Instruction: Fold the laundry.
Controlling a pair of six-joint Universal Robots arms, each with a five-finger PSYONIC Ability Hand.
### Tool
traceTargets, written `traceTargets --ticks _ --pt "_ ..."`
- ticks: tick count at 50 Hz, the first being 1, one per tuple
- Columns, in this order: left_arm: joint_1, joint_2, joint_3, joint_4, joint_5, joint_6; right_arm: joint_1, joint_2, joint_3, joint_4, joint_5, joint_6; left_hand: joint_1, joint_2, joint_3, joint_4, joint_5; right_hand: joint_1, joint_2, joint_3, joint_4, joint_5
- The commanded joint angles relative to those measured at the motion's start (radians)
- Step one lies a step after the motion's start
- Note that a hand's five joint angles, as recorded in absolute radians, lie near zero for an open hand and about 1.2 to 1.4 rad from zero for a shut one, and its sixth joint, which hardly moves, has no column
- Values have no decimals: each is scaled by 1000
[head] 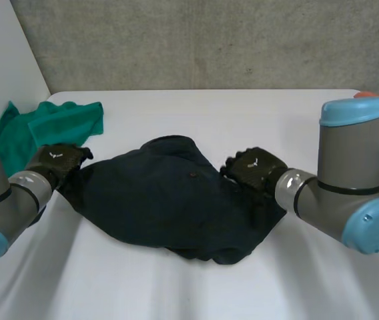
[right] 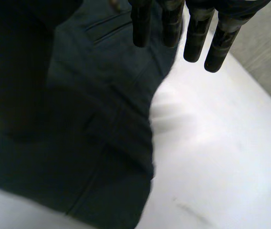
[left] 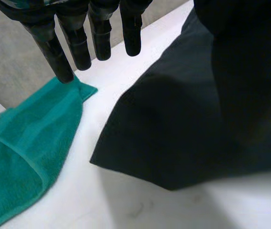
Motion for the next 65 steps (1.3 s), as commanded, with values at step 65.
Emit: traceTargets --ticks 65 --pt "-208 49 196 60 30 13 -126 -360 44 405 -159 -5 1116 1116 1120 1114 1112 174 155 162 138 143"
